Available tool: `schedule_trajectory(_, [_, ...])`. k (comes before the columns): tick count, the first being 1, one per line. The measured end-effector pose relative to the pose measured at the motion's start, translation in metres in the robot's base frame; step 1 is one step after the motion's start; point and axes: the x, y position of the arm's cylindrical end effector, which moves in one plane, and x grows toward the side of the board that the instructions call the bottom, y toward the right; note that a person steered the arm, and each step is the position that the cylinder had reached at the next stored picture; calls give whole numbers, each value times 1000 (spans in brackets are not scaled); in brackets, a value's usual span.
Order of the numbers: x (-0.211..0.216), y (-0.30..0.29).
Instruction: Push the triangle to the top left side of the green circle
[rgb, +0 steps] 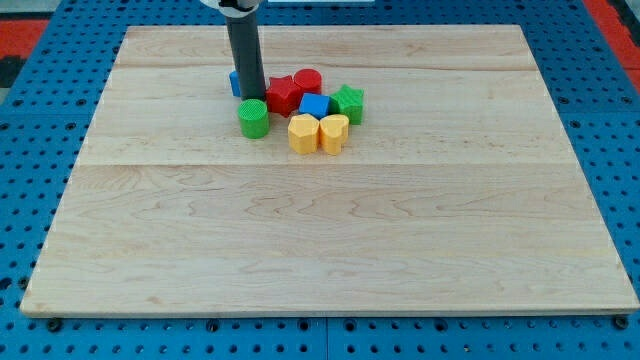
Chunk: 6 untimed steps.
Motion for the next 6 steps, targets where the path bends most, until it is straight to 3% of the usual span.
schedule_trajectory(1, [-12,-63])
schedule_trajectory(2, [-48,-67])
schedule_trajectory(4, [-55,32])
schedule_trajectory(6, [-32,-6])
